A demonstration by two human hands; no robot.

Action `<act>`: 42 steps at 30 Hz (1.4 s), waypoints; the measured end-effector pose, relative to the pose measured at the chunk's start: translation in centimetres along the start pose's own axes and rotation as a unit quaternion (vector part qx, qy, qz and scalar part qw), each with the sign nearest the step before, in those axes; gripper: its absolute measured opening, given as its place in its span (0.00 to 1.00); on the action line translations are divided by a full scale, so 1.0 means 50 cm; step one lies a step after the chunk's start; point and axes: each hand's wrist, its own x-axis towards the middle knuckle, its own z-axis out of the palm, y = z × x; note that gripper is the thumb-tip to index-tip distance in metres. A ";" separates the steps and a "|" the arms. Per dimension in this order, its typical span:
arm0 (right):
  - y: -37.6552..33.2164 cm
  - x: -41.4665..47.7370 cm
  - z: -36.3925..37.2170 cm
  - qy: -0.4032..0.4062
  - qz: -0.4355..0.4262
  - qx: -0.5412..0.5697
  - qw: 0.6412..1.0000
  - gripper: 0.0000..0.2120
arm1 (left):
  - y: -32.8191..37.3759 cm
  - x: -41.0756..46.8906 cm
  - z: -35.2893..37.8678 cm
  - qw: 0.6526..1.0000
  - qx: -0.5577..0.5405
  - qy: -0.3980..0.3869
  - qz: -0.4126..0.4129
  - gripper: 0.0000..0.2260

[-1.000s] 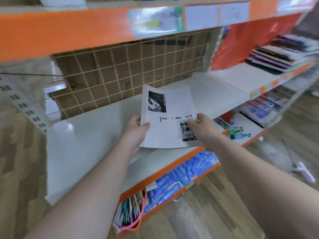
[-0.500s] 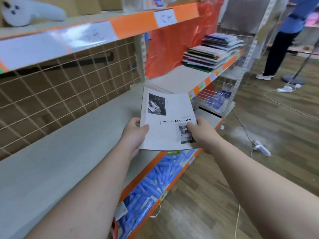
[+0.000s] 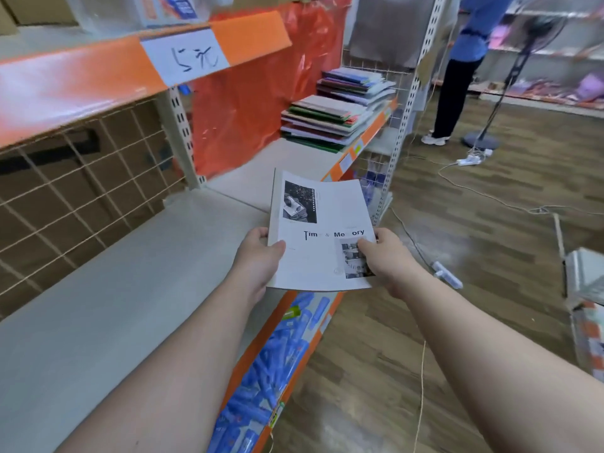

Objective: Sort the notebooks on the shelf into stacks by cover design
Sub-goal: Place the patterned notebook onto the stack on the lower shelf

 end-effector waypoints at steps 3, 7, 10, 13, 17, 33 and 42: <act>-0.024 0.048 -0.022 0.026 -0.011 0.015 1.000 0.05 | 0.023 0.060 0.037 1.000 0.001 -0.011 0.007 0.09; -0.033 0.126 -0.054 0.038 -0.017 0.031 0.999 0.05 | 0.052 0.120 0.088 1.000 -0.002 -0.021 0.010 0.11; -0.039 0.194 -0.084 0.031 -0.016 0.033 0.999 0.03 | 0.077 0.163 0.132 1.000 -0.013 -0.022 0.011 0.11; -0.050 0.266 -0.116 0.022 -0.029 0.027 0.999 0.03 | 0.103 0.204 0.178 1.000 -0.022 -0.008 0.014 0.10; -0.066 0.350 -0.167 0.000 -0.032 0.020 0.999 0.06 | 0.142 0.245 0.239 1.000 -0.021 0.011 0.006 0.11; -0.166 0.681 -0.251 -0.037 -0.081 0.021 0.996 0.10 | 0.255 0.509 0.388 0.997 -0.038 0.058 0.024 0.07; -0.233 0.859 -0.270 -0.035 -0.087 0.020 0.995 0.08 | 0.317 0.670 0.446 0.998 -0.027 0.056 0.026 0.07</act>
